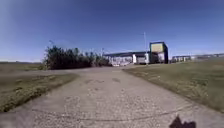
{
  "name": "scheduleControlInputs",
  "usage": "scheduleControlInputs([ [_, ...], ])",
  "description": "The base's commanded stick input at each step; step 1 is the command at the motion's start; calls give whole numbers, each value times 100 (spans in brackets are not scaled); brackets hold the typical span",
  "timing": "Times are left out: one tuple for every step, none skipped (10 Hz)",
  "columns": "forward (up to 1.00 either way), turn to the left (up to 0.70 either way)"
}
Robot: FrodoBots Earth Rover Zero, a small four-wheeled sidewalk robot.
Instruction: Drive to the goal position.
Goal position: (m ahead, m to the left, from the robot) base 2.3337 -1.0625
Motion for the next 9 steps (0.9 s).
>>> scheduleControlInputs([
  [100,0],
  [100,0],
  [100,0],
  [100,0],
  [100,0],
  [100,0],
  [100,0],
  [100,0],
  [100,0],
])
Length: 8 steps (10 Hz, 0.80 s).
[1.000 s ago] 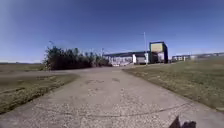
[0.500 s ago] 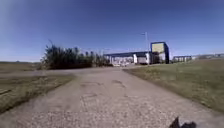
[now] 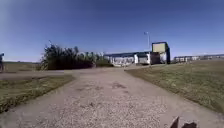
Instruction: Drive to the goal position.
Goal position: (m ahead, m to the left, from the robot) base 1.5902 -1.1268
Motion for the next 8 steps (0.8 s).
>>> scheduleControlInputs([
  [100,0],
  [100,0],
  [100,0],
  [100,0],
  [100,0],
  [100,0],
  [100,0],
  [100,0],
])
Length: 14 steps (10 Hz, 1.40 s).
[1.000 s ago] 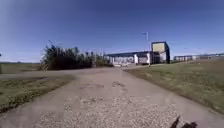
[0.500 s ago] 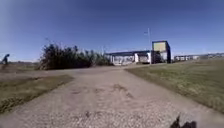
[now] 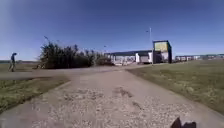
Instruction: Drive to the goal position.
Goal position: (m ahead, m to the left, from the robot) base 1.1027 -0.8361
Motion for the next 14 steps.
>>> scheduleControlInputs([
  [100,0],
  [100,0],
  [100,0],
  [100,0],
  [100,0],
  [100,0],
  [100,0],
  [100,0],
  [100,0],
  [100,0],
  [100,0],
  [100,0],
  [100,0],
  [100,0],
])
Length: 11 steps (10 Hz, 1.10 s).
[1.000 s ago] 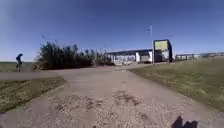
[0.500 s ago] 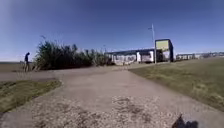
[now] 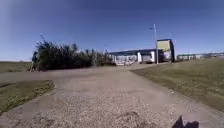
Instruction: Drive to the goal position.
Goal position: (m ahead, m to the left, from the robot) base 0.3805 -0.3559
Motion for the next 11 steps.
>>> scheduleControlInputs([
  [100,0],
  [100,0],
  [100,0],
  [100,0],
  [100,0],
  [100,0],
  [100,0],
  [100,0],
  [100,0],
  [100,0],
  [100,0],
])
